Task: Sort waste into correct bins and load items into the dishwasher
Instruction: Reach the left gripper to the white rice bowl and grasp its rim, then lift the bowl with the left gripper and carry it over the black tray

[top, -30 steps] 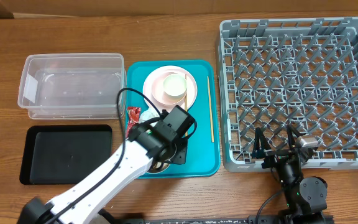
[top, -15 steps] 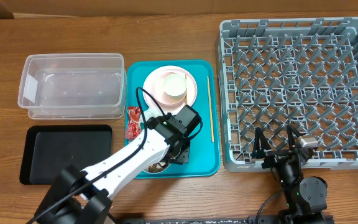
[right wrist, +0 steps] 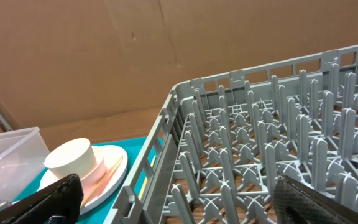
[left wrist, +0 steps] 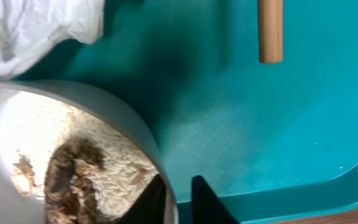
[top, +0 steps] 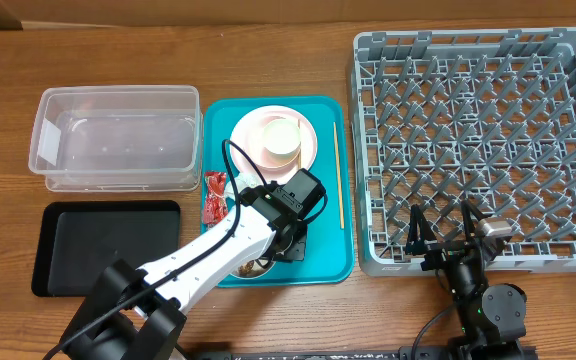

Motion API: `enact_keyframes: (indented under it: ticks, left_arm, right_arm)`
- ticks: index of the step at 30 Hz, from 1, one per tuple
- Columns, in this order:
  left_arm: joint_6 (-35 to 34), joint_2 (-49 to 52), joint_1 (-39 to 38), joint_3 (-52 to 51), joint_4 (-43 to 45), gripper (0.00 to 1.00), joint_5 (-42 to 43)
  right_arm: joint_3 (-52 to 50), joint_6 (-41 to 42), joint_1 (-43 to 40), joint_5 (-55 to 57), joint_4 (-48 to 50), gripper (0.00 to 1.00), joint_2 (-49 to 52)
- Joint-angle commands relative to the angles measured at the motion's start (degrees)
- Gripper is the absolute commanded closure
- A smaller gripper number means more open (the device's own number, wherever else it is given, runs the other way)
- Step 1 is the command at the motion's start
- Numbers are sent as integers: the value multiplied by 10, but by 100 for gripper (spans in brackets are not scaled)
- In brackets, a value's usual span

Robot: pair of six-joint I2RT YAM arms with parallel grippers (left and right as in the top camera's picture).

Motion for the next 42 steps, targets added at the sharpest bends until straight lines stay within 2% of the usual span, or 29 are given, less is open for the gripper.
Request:
enact_keyframes:
  ticks: [1, 6, 12, 27, 34, 42]
  left_arm:
    - [-5, 7, -3, -3, 3, 87, -13]
    - [-5, 7, -3, -3, 3, 96, -14]
    - [-5, 6, -2, 11, -13, 96, -12]
    - [19, -30, 6, 160, -193, 96, -12]
    - [28, -48, 67, 175, -239, 96, 5]
    - [65, -140, 167, 175, -257, 96, 22]
  right_arm:
    - [-6, -2, -2, 1, 5, 0, -7]
    - [-6, -2, -2, 1, 5, 0, -7]
    - [-6, -2, -2, 1, 5, 0, -7]
    - [-6, -2, -2, 1, 5, 0, -7]
    - [-6, -2, -2, 1, 5, 0, -7]
    - [-6, -2, -2, 1, 5, 0, -7]
